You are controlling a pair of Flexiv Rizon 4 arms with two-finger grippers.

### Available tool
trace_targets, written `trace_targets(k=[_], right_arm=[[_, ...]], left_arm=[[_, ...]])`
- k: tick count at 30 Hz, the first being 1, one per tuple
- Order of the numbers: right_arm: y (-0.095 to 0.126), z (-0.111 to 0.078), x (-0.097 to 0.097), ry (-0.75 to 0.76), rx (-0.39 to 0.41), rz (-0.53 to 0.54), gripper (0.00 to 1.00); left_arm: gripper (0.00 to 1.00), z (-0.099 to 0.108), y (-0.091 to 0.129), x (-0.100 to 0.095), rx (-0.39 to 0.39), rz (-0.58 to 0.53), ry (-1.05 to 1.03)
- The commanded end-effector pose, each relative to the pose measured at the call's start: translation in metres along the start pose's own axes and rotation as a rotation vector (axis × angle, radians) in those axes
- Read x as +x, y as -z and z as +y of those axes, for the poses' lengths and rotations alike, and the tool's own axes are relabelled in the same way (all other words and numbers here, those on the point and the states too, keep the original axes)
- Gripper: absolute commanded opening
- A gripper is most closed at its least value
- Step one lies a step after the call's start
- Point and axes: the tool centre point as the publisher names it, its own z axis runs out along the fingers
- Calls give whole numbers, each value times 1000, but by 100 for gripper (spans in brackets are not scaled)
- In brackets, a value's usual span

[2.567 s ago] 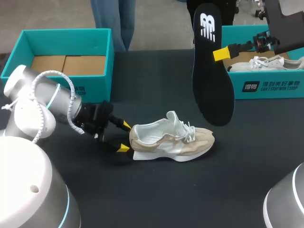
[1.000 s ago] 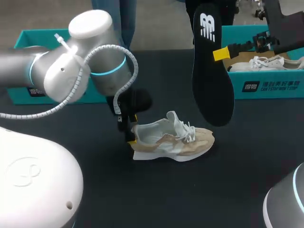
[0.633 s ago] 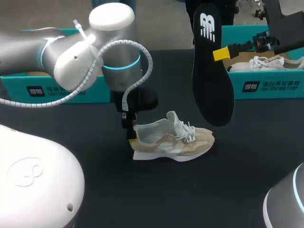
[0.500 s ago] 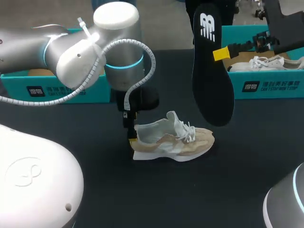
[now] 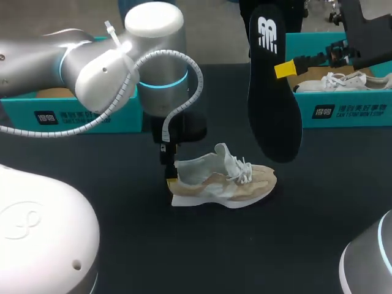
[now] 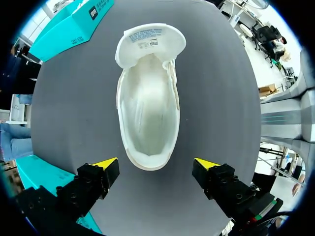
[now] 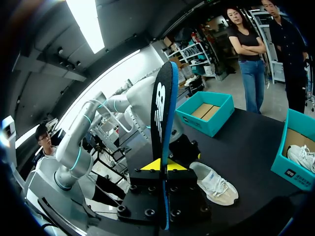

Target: Take the shoe out of the shoebox, open the shoe tongue, remove and reinsert the insole, then place the shoe into the shoebox

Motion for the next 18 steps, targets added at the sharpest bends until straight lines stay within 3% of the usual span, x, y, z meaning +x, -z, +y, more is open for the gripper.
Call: trace_targets(k=[1, 11, 18], right_arm=[[-2, 2, -1, -1, 4, 0, 0], [-2, 2, -1, -1, 4, 0, 0], [-2, 2, -1, -1, 4, 0, 0]], left_arm=[[100, 0, 0, 1, -2, -3, 0], [100, -1, 0, -7, 17, -18, -13], [100, -8, 3, -26, 50, -33, -48]])
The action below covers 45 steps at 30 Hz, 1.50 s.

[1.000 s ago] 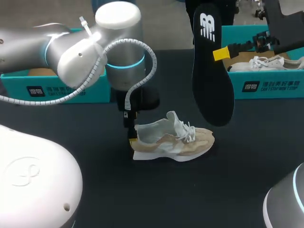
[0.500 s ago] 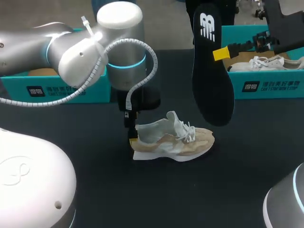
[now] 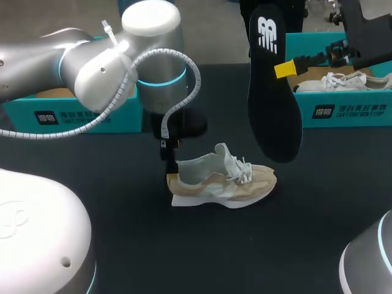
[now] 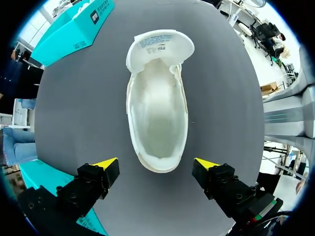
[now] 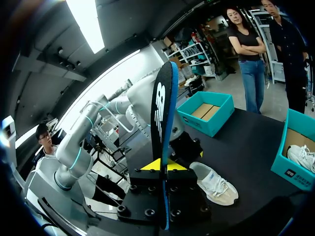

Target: Take the shoe out of the shoebox, open the shoe tongue, remove and reinsert the insole, then place the shoe into the shoebox

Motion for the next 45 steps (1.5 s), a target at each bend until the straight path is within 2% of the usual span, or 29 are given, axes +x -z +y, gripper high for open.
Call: trace_targets(k=[1, 7, 16, 21, 25, 27, 32, 37, 45], right_arm=[[-2, 2, -1, -1, 4, 0, 0], [-2, 2, -1, -1, 4, 0, 0], [-2, 2, -1, -1, 4, 0, 0], [-2, 2, -1, -1, 4, 0, 0], [-2, 2, -1, -1, 4, 0, 0], [-2, 2, -1, -1, 4, 0, 0], [-2, 2, -1, -1, 4, 0, 0], [-2, 2, -1, -1, 4, 0, 0], [-2, 2, -1, -1, 4, 0, 0]], left_arm=[[100, -3, 0, -11, 10, -1, -18], [100, -20, -3, -27, 23, 2, -62], [100, -45, -17, -33, 51, 27, -93], [83, -55, -31, -37, 68, 27, -87], [80, -61, -41, -39, 88, 21, -78], [75, -64, -45, -39, 98, 27, -71], [73, -70, -51, -38, 115, 39, -56], [60, -73, -60, -36, 113, 49, -43], [49, -72, -69, -38, 116, 60, -25]])
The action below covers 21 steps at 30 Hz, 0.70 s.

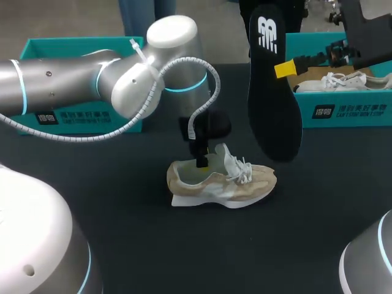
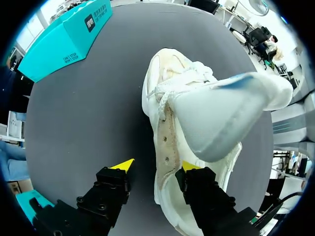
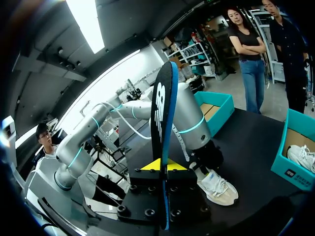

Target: Take the shoe out of the shoebox, open the shoe tongue, remove and reinsert the insole, then place the shoe into the shoebox

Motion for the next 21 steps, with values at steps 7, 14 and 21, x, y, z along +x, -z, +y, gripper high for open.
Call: trace_targets(k=[7, 14, 21], right_arm=[[-2, 2, -1, -1, 3, 0, 0], [-2, 2, -1, -1, 3, 0, 0], [-2, 2, -1, -1, 3, 0, 0]], left_arm=[[0, -1, -7, 3, 17, 12, 3], [0, 1, -5, 10, 38, -15, 4], [0, 6, 10, 16, -1, -98, 50]])
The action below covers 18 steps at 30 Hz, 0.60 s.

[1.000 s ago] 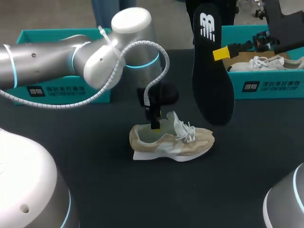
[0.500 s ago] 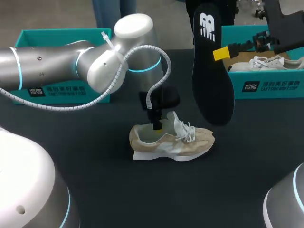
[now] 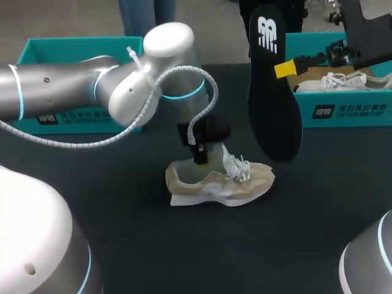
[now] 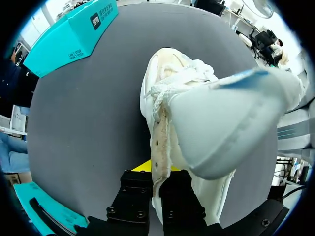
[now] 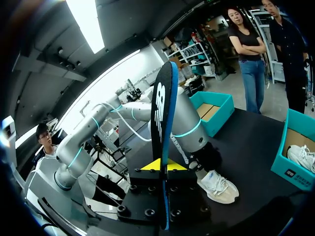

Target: Take the shoe out of the shoebox, open the shoe tongue, remove and reinsert the insole, then place the shoe into the shoebox

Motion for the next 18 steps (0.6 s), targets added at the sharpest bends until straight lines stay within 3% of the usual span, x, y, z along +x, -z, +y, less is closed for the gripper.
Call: trace_targets(k=[1, 10, 12, 13, 15, 16, 17, 18], right_arm=[[-2, 2, -1, -1, 3, 0, 0], [-2, 2, -1, -1, 3, 0, 0], [-2, 2, -1, -1, 3, 0, 0], [-2, 2, -1, -1, 3, 0, 0], [-2, 2, -1, -1, 3, 0, 0], [-2, 2, -1, -1, 3, 0, 0], [-2, 2, -1, -1, 3, 0, 0], [-2, 2, -1, -1, 3, 0, 0]], left_arm=[[0, 3, 14, 12, -6, -42, 1], [0, 3, 14, 12, -6, -42, 1], [0, 5, 14, 8, -1, -9, -55], [0, 4, 15, 6, -40, 20, -115], [0, 4, 18, 4, -21, 73, -192], [0, 2, 18, 2, -64, 125, -274], [0, 3, 20, 2, -31, 122, -269], [0, 2, 22, 1, -69, 176, -343]])
